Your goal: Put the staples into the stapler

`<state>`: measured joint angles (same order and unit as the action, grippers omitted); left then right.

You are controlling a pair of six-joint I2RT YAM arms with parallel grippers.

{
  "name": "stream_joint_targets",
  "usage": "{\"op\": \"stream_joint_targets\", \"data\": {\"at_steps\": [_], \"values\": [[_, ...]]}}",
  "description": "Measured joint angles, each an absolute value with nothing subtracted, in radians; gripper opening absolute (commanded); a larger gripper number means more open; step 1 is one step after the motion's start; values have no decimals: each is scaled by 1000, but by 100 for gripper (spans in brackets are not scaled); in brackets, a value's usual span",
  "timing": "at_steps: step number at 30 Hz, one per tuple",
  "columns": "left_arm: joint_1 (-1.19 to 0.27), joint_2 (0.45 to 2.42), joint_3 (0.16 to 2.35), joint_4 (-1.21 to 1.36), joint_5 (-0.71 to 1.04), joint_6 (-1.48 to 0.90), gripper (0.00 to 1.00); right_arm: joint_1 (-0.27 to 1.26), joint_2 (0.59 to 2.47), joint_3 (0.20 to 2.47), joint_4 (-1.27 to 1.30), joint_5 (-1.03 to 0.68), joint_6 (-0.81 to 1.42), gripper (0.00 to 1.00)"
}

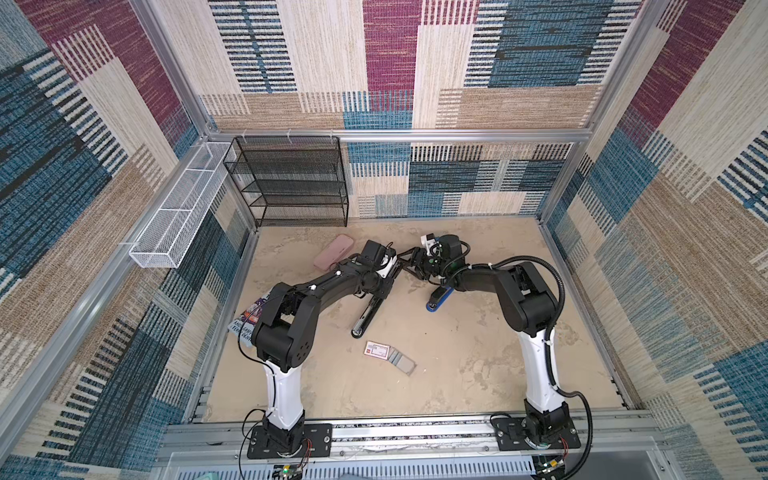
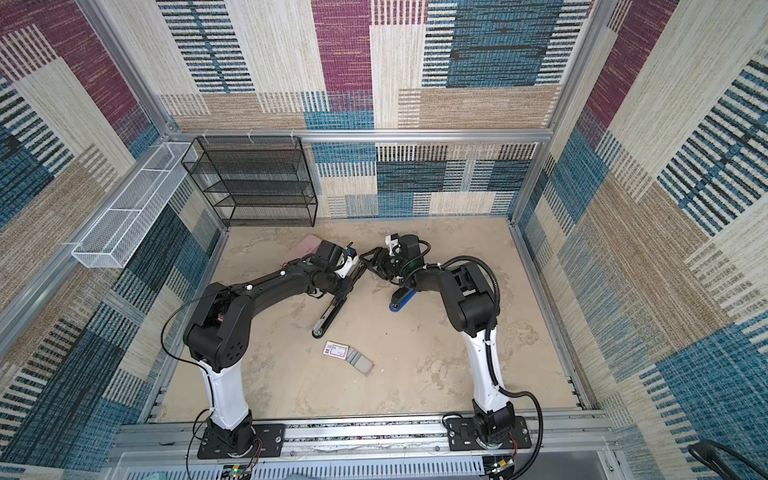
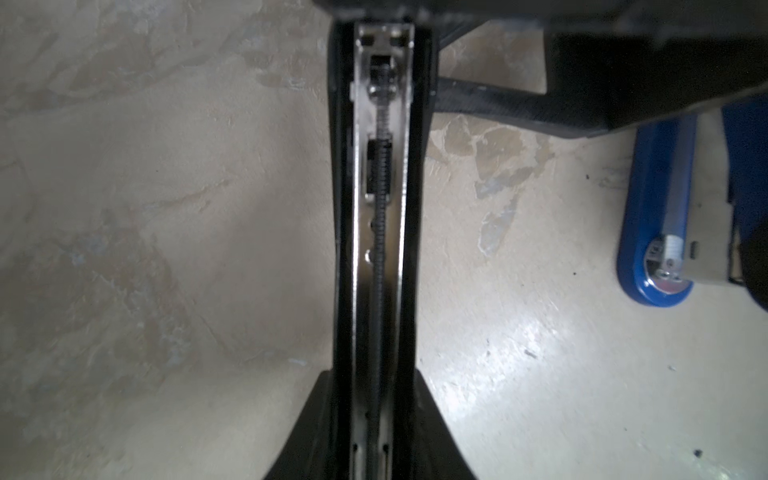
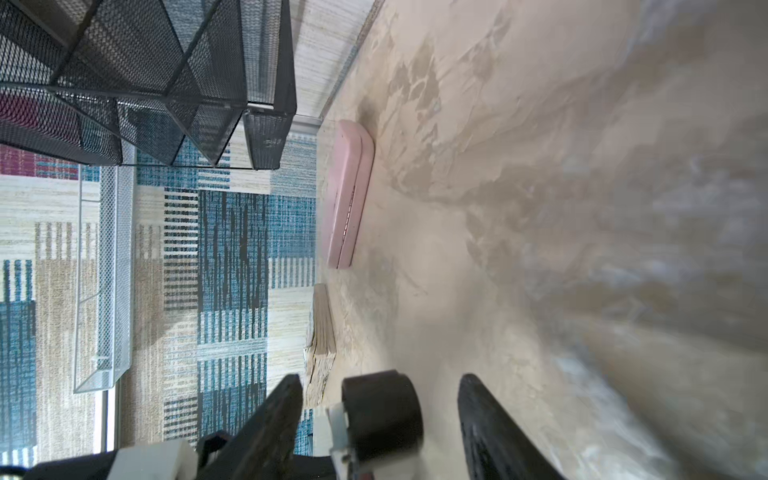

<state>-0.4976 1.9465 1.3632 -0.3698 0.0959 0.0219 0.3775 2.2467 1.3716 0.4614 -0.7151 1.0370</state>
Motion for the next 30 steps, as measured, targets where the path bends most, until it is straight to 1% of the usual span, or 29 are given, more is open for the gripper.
{"op": "stream_joint_targets", "data": {"at_steps": [4, 10, 14, 25, 30], "values": [[-498, 1944, 1357, -361, 108, 18, 4, 383, 2253, 1371, 508, -741, 1056, 51], [-498, 1943, 1358, -337, 116, 7, 13, 379, 2257, 1361, 558, -751, 1076, 43], [-498, 1951, 1358, -336, 120, 2, 21, 379, 2265, 1352, 572, -751, 1076, 38], [-500, 1956, 1359, -339, 134, -2, 37, 383, 2262, 1323, 617, -760, 1064, 36], [-500, 1946, 1358, -338, 137, -6, 38, 386, 2255, 1316, 636, -773, 1045, 35]]}}
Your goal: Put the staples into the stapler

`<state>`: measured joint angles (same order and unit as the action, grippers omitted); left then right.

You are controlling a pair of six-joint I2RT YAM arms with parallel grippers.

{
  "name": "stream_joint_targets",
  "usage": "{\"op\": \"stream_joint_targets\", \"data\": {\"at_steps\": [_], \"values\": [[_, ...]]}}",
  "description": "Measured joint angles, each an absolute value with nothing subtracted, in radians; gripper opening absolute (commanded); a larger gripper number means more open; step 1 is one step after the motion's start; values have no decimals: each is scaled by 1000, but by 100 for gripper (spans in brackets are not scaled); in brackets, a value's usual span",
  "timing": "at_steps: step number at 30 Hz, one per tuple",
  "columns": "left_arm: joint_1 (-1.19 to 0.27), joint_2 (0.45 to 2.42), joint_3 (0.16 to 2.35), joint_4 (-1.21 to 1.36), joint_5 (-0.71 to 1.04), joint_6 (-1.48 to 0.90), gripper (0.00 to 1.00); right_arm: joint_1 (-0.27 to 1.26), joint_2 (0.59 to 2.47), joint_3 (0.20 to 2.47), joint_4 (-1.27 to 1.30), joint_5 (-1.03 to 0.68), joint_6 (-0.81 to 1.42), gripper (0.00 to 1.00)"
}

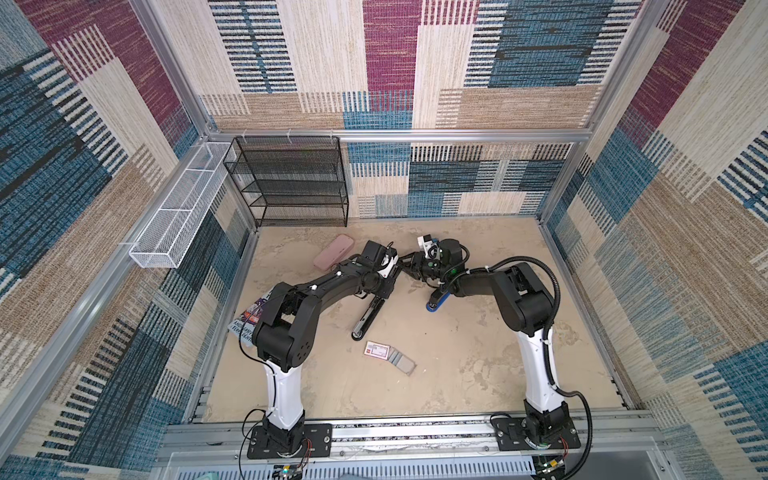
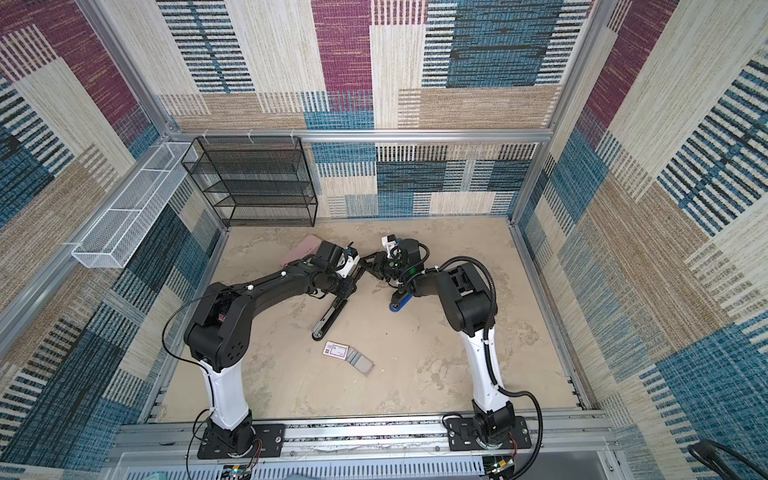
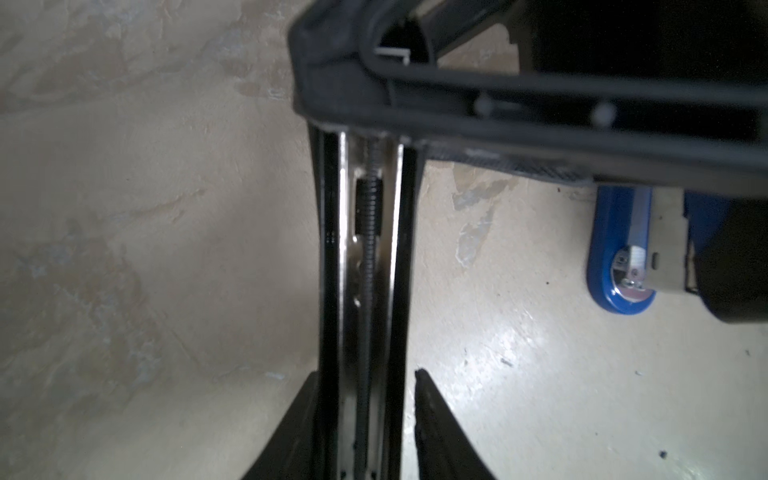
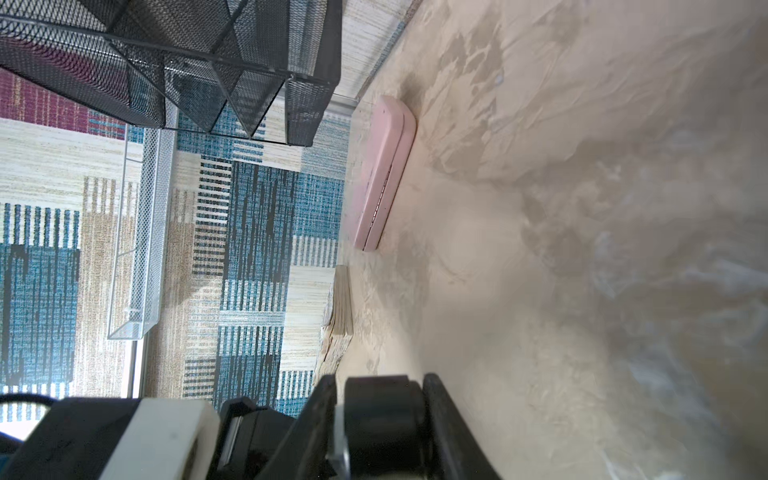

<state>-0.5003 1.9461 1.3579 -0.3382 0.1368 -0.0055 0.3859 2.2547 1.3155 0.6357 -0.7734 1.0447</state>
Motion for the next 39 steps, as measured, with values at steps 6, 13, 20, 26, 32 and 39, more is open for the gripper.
{"op": "stream_joint_targets", "data": {"at_steps": [6, 13, 20, 26, 32, 39], "values": [[-500, 1884, 1311, -335, 129, -31, 39, 392, 2247, 1298, 657, -777, 1024, 35], [-500, 1704, 1159, -317, 78, -84, 40, 392, 2245, 1291, 656, -774, 1012, 34], [-500, 1443, 865, -244, 23, -191, 46, 383, 2236, 1281, 656, -774, 993, 34], [-503, 1297, 667, -196, -23, -273, 46, 367, 2235, 1278, 653, -775, 985, 34], [-504, 1241, 524, -116, -27, -320, 47, 367, 2234, 1278, 652, -778, 978, 34], [-504, 1232, 453, 24, -17, -318, 42, 367, 2234, 1279, 652, -785, 978, 34]]}}
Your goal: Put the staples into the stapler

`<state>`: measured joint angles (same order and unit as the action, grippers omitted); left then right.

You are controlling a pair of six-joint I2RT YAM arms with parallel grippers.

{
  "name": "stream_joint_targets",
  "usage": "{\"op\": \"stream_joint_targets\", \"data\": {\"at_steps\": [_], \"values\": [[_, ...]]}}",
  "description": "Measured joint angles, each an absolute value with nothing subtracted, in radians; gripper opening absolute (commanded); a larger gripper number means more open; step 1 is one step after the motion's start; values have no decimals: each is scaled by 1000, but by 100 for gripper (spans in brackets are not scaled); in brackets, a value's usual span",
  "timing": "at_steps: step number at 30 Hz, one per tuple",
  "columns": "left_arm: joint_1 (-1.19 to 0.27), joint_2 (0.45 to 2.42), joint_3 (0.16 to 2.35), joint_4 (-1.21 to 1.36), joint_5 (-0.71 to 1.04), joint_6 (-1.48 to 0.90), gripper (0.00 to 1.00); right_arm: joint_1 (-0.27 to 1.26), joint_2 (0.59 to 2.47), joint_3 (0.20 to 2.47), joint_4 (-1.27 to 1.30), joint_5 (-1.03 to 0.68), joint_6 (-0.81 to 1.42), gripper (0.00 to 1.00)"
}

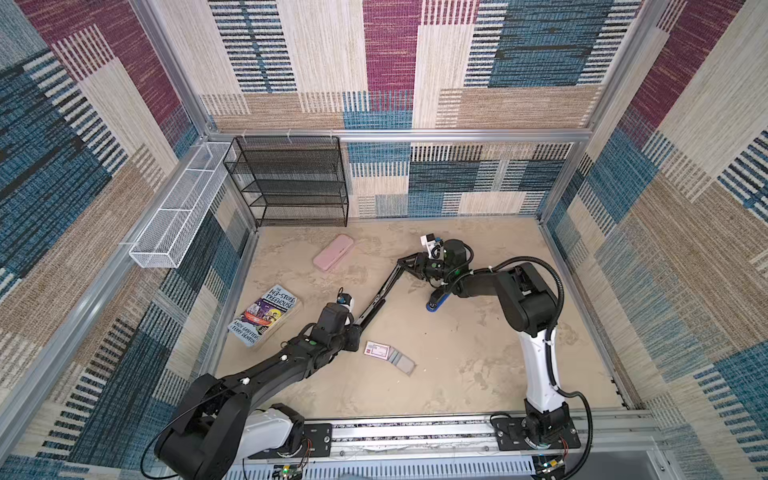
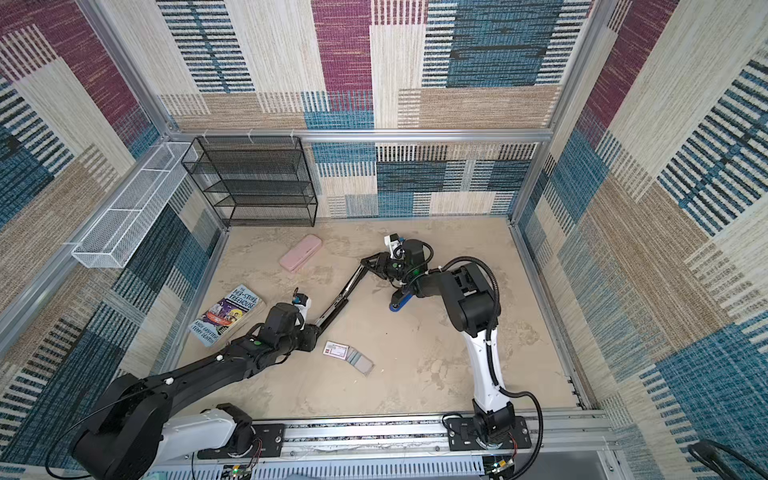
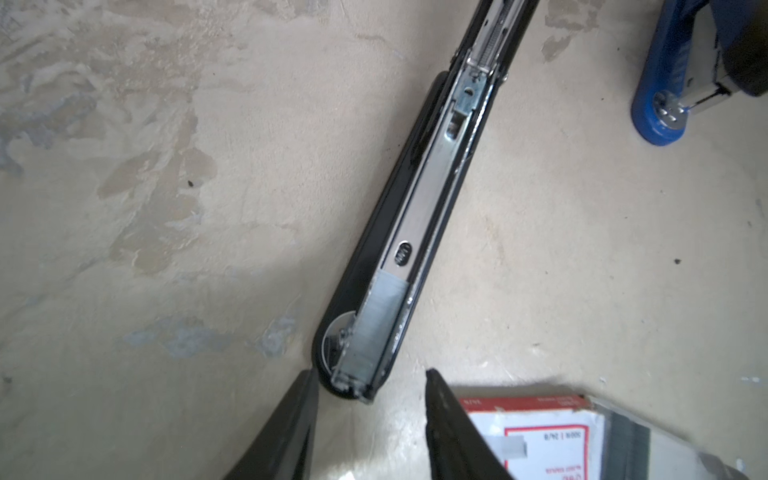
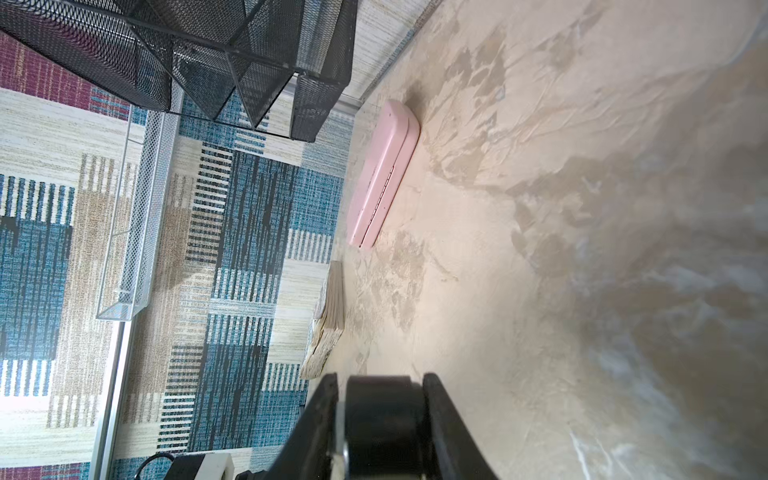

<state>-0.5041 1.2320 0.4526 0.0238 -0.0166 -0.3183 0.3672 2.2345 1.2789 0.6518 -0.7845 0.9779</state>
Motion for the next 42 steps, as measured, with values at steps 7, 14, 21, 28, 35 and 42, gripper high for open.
{"op": "stream_joint_targets", "data": {"at_steps": [7, 14, 21, 28, 35, 42], "values": [[-504, 1296, 450, 86, 21, -318, 32, 367, 2235, 1289, 648, -785, 978, 34], [-504, 1302, 455, 104, 50, -311, 26, 366, 2234, 1289, 632, -778, 967, 33], [-506, 1293, 450, 115, 93, -288, 13, 365, 2234, 1289, 619, -757, 963, 34], [-506, 1296, 450, 116, 94, -277, 8, 366, 2227, 1289, 601, -755, 934, 33], [-511, 1304, 476, 110, 98, -261, 8, 378, 2159, 1297, 523, -714, 812, 34], [-521, 1322, 508, 85, 103, -259, 8, 430, 2091, 1330, 403, -621, 637, 35]]}}
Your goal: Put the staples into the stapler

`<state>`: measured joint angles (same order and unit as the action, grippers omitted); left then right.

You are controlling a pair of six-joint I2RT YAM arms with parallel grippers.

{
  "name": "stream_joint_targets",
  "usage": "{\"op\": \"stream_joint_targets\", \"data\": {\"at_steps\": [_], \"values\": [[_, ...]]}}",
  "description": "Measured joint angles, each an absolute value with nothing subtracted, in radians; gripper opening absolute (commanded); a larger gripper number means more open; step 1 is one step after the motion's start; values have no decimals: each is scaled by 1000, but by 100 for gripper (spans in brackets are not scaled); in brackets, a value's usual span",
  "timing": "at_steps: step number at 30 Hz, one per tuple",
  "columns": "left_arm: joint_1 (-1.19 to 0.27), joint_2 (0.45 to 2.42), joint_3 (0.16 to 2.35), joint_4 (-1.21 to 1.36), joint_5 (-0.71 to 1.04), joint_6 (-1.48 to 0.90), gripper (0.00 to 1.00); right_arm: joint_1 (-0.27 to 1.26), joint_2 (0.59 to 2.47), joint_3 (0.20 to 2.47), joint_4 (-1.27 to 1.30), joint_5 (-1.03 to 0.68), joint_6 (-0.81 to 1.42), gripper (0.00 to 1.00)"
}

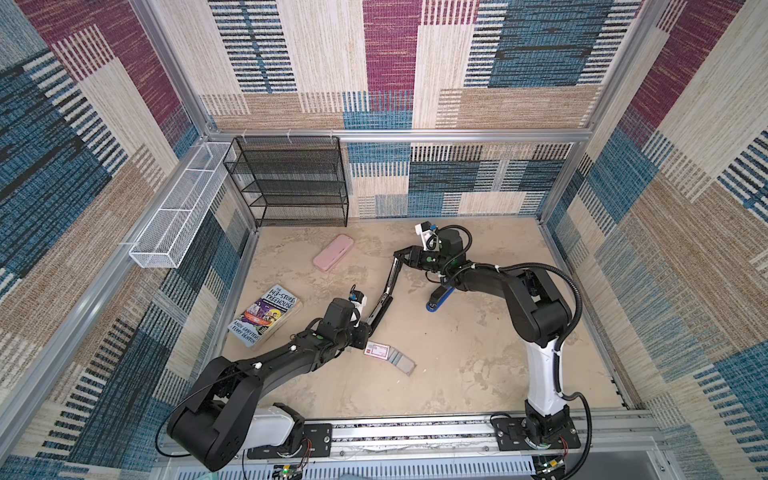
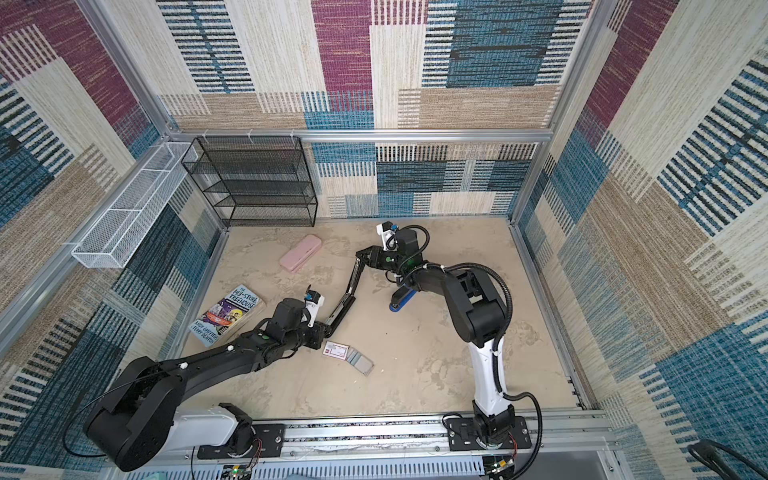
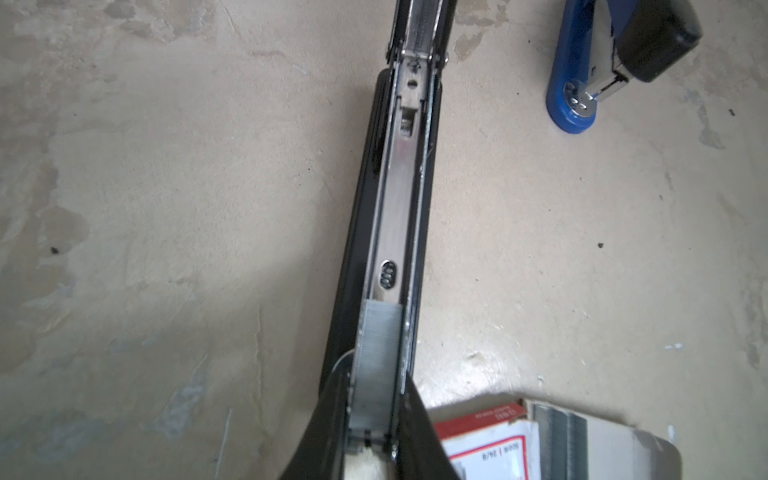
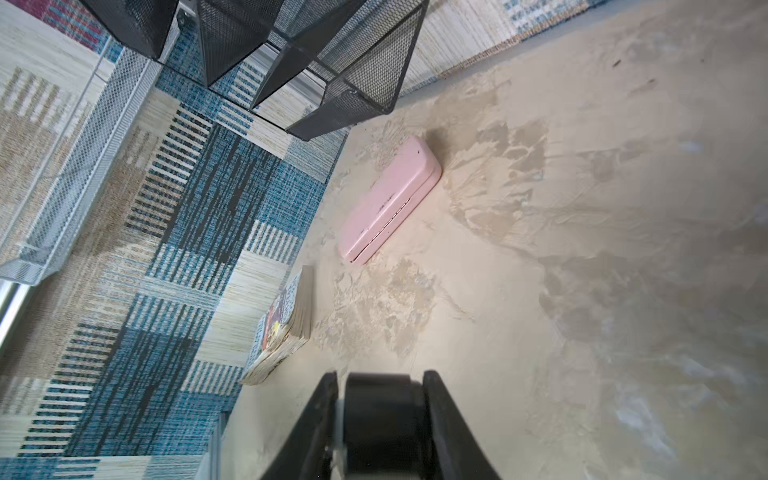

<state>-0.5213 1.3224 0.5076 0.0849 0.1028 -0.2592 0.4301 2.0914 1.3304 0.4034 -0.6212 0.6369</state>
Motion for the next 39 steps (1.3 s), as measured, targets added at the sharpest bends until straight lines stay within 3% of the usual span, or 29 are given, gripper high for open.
{"op": "stream_joint_targets", "data": {"at_steps": [17, 39], "values": [[-526, 1326, 555, 13, 107, -259, 8, 569, 1961, 1329, 220, -405, 339, 37], [-530, 1322, 649, -83, 106, -251, 7, 665, 1855, 1213, 213, -258, 216, 38]]}}
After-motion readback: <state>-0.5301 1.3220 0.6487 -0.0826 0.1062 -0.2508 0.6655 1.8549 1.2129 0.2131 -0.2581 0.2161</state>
